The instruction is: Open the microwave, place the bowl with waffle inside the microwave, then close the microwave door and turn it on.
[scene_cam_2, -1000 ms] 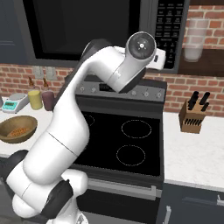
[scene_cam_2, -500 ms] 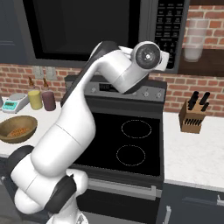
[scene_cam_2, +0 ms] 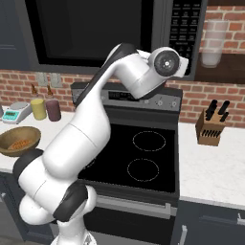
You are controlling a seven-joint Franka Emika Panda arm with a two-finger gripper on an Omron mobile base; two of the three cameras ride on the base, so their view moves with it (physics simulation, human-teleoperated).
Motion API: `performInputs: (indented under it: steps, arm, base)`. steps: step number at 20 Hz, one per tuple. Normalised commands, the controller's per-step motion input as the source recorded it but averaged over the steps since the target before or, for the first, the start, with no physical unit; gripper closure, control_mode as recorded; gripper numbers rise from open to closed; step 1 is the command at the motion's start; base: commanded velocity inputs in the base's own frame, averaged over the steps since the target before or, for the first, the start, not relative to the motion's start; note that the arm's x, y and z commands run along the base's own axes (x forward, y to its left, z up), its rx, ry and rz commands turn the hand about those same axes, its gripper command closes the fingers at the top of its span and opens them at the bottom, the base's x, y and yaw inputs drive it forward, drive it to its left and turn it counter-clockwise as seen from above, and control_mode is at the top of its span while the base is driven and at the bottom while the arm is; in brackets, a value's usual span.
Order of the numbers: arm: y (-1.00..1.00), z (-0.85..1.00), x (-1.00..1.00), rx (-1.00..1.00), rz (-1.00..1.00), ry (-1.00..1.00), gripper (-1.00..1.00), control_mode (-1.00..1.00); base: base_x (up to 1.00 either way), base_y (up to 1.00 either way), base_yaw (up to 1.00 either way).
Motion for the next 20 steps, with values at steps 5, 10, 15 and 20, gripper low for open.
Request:
performInputs:
  steps: [5, 10, 15, 20]
  arm:
    - [-0.04, 0.0, 0.37, 0.01, 0.0, 0.0, -1.0, -1.0]
    - [-0.01, 0.0, 0.39, 0.0, 0.0, 0.0, -1.0, -1.0]
    - [-0.04, 0.0, 0.39, 0.0, 0.0, 0.0, -1.0, -1.0]
    - [-0.1, 0.0, 0.38, 0.02, 0.0, 0.0, -1.0, -1.0]
  base:
    - [0.0, 0.0, 0.0]
    - [0.0, 0.0, 0.0]
    - [0.0, 0.0, 0.0]
    - [0.0, 0.0, 0.0]
